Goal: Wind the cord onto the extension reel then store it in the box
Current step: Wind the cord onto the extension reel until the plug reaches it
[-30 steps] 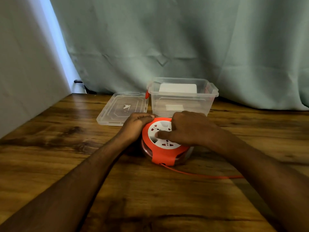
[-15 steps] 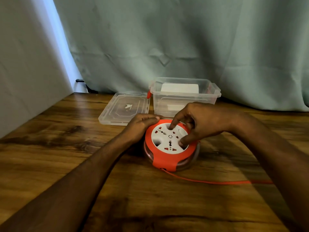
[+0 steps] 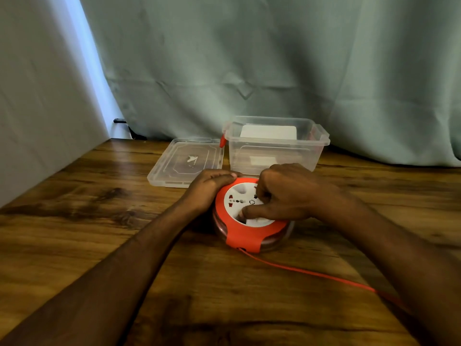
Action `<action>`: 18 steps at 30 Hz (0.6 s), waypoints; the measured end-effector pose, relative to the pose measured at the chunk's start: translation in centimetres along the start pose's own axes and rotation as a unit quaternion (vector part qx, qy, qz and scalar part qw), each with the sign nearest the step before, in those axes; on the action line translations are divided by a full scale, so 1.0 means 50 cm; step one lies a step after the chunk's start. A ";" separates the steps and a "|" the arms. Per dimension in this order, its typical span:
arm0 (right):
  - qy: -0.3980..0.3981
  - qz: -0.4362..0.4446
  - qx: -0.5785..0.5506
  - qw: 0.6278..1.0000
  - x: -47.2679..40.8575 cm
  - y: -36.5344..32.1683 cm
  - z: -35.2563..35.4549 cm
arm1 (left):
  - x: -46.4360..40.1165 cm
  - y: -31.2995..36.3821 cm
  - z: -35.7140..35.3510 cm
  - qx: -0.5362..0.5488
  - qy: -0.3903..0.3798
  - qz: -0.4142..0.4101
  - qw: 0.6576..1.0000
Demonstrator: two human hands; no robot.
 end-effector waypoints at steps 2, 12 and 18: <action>0.000 0.003 -0.003 1.000 -0.002 -0.004 -0.004 | 0.000 0.001 0.000 0.004 0.004 -0.002 1.000; -0.068 -0.007 -0.115 0.991 0.001 0.050 0.044 | -0.001 -0.003 -0.002 0.010 0.010 0.008 1.000; -0.077 0.002 -0.128 0.989 0.009 0.052 0.046 | 0.000 -0.002 0.000 -0.014 -0.021 0.002 1.000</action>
Point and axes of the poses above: each hand's wrist, its own x-axis away from the middle knuckle, its own z-axis out of the back of the hand, y = z × x, the point moved 1 cm from there along -x, towards the middle knuckle, and after that the axes turned 10 degrees about y, right-handed, at the moved point
